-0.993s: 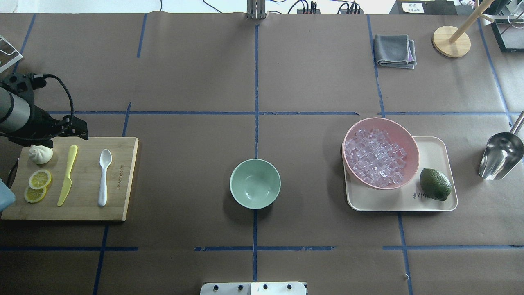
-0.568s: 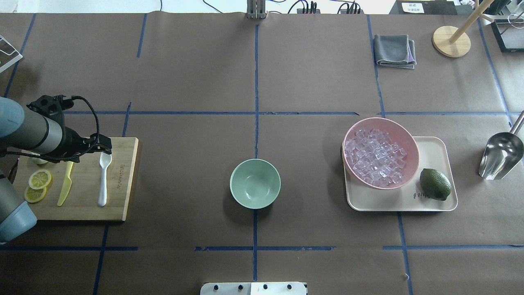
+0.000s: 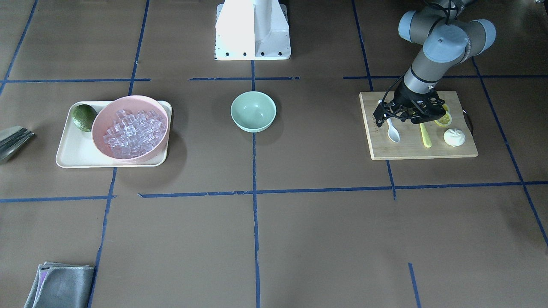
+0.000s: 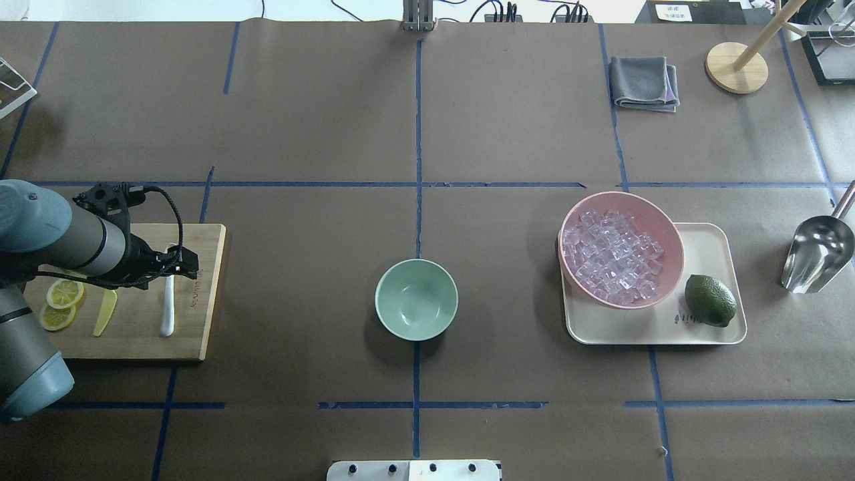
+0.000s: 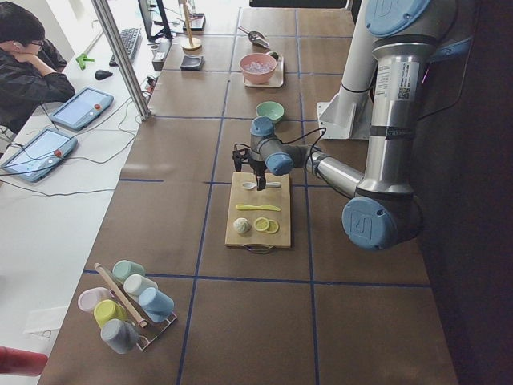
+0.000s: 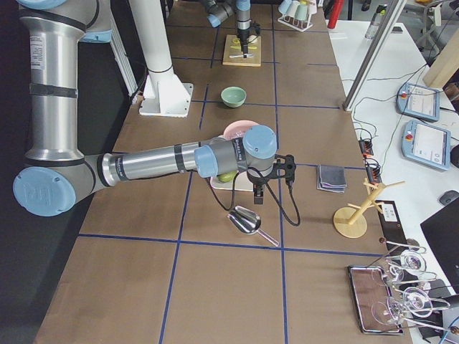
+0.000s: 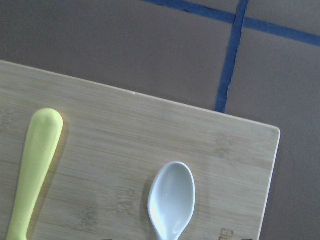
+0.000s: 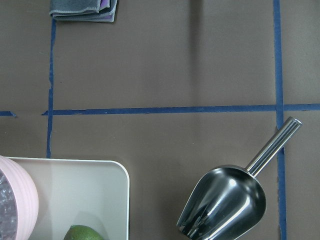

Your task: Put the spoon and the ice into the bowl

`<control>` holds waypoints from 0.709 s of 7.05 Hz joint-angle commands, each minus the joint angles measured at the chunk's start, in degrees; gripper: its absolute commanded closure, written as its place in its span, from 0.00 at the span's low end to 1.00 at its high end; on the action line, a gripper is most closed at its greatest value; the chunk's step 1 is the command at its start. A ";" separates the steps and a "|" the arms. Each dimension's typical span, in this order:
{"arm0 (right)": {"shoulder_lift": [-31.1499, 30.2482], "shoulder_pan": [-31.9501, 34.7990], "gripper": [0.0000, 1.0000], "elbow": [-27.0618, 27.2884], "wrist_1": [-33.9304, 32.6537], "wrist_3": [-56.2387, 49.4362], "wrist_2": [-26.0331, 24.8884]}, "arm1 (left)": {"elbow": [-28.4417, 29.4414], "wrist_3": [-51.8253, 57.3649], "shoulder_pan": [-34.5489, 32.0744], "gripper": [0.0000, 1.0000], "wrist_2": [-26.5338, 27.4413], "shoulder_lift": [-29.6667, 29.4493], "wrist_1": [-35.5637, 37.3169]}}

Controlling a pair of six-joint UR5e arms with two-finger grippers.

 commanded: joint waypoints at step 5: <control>-0.08 -0.12 0.01 0.78 0.00 0.34 0.10 | 0.60 0.33 0.24 0.42 -0.51 0.16 0.02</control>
